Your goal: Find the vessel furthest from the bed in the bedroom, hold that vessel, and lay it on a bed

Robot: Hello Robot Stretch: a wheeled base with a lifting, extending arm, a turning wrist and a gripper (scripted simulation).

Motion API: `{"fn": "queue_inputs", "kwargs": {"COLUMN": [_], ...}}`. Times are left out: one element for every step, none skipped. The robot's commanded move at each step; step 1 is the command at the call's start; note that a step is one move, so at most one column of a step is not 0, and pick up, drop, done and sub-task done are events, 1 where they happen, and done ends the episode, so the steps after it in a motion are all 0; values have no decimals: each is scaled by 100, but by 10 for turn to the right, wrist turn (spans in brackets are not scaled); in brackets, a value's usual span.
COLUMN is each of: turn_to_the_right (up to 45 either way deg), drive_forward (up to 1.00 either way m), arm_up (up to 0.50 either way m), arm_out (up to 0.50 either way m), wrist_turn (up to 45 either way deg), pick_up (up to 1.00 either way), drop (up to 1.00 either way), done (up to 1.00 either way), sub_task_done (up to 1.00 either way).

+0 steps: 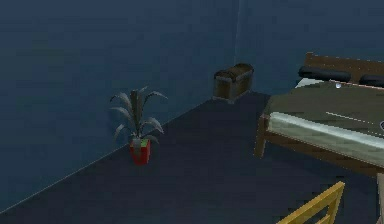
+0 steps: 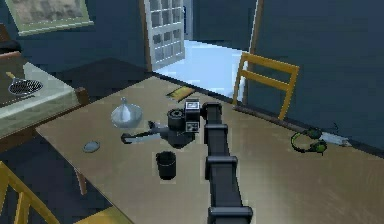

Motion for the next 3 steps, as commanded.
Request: {"fn": "queue_inputs", "kwargs": {"turn_to_the_right": [0, 0, 0], "drive_forward": [0, 0, 0], "arm_up": [0, -30, 0], "arm_out": [0, 0, 0], "wrist_turn": [210, 0, 0], "pick_up": [0, 0, 100], "drop": [0, 0, 0], "done": [0, 0, 0], "sub_task_done": [0, 0, 0]}}
